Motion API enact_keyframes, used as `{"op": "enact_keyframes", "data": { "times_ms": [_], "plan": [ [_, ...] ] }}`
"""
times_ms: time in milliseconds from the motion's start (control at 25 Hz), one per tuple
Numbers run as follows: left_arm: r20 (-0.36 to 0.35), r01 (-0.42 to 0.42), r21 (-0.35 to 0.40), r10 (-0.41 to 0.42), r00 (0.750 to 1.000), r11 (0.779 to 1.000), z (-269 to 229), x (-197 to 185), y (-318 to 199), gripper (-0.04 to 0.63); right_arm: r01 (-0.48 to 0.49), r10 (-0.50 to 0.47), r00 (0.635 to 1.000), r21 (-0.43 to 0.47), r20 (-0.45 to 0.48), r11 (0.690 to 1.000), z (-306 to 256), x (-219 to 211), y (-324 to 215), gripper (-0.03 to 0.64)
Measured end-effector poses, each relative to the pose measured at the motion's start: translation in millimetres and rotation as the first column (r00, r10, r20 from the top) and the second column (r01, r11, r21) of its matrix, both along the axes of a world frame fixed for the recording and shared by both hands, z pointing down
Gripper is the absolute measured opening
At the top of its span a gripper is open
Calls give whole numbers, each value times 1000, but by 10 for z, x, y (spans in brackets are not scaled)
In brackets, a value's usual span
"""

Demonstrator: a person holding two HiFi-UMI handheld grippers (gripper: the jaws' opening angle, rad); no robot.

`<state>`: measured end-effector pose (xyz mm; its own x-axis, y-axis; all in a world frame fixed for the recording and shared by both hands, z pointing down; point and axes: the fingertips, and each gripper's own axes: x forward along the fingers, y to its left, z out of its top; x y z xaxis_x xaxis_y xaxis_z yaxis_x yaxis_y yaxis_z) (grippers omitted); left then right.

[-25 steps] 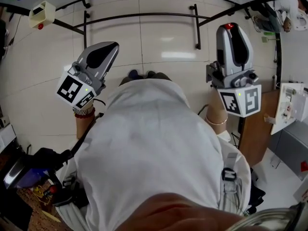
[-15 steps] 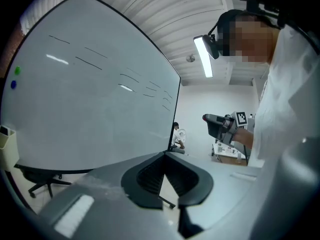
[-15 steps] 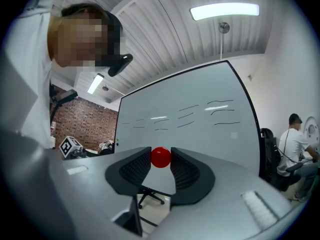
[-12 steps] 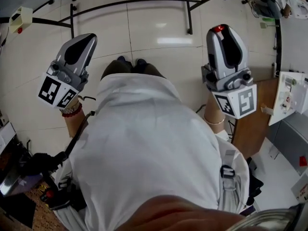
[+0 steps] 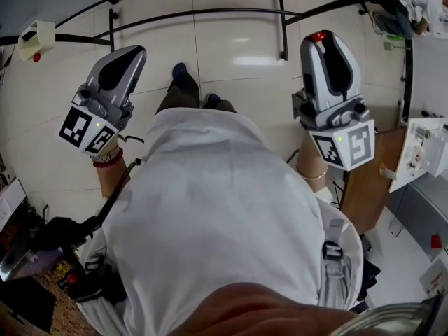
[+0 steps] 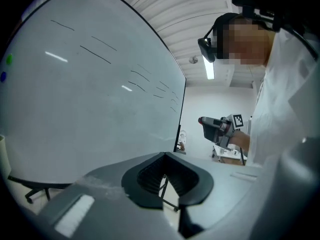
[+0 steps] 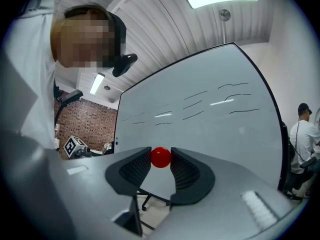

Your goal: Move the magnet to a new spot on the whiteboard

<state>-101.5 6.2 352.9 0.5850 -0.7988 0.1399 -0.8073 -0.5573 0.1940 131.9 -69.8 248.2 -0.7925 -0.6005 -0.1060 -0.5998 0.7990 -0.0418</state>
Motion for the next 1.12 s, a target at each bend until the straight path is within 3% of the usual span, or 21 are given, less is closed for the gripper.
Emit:
{"op": "enact_keyframes", "data": {
  "times_ms": [160,280,440,600,720,920,1120],
  "plan": [
    [5,-37,14,36,999,999,-26,-497,-275,5,-1,1,1000,-22,6,1000,6,-620,-303,124],
    [37,-59,25,59,998,998,-37,-733,-576,5,-44,44,999,22,16,999,-197,-947,-553,124],
    [-25,-182,84,185,982,980,-120,-915,-857,5,-130,129,991,80,23,988,-273,-1290,-747,124],
    [-4,-252,60,252,968,966,-104,-913,-905,5,-145,145,989,2,36,989,-77,-1508,-794,124],
    [-14,-238,50,239,971,970,-142,-934,-968,5,-142,142,990,-17,22,990,-29,-1551,-811,124],
    [-2,-178,79,178,984,981,-283,-1080,-1192,5,-246,247,969,50,-13,968,-264,-1348,-1226,124],
    [-25,-181,89,184,983,979,-404,-1014,-1322,5,-290,295,955,109,-39,951,-416,-1249,-1650,124]
  ]
}}
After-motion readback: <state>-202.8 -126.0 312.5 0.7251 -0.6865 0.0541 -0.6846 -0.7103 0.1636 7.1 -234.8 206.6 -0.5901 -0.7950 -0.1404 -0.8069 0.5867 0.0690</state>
